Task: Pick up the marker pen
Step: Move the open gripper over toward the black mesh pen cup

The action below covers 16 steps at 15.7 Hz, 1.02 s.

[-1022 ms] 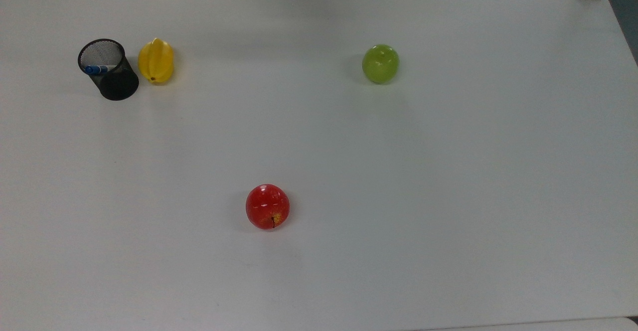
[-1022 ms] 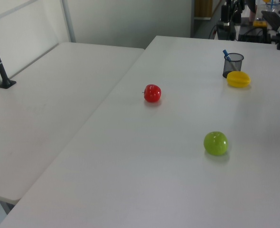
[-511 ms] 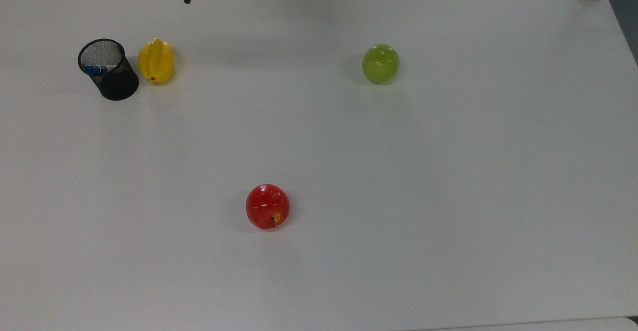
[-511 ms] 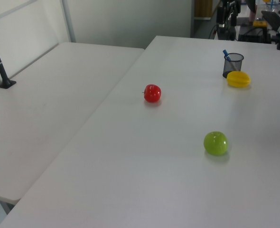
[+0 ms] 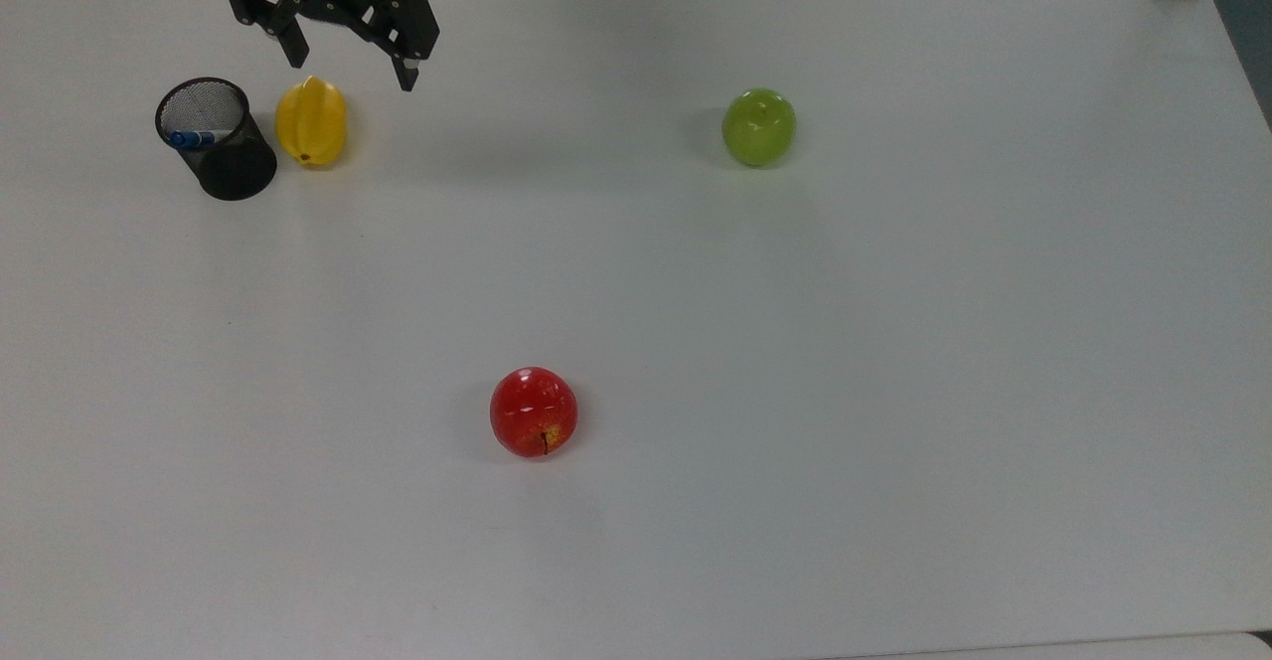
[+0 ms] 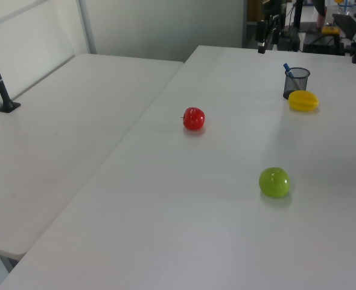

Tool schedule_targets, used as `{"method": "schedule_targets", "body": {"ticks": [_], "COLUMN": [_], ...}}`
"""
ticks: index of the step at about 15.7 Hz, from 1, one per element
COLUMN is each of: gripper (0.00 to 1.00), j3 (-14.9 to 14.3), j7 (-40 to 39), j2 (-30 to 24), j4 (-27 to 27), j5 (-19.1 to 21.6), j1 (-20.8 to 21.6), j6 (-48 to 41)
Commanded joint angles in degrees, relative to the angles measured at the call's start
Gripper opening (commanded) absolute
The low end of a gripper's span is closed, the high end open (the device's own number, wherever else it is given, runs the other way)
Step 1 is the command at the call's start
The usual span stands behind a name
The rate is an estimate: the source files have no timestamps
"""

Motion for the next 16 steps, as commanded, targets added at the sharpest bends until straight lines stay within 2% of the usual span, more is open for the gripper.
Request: {"method": "schedule_targets", "body": {"ticks": [1, 5, 7, 12, 16], "gripper": [1.0, 1.0, 1.0, 0.99, 0.86], "j3": [-1.7, -10.4, -13.0, -17.7, -18.0], "j7": [-1.4, -11.8, -15.4, -23.4, -24.9], "j2": [-1.3, -2.5, -2.5, -1.3, 1.7], "j4": [-1.4, -3.6, -5.2, -10.7, -11.3], "j5": [0.5, 1.0, 1.0, 1.0, 1.4], "j1": [0.6, 5.1, 5.3, 4.7, 3.8], "j6": [1.6, 2.9, 5.9, 15.0, 17.4]}}
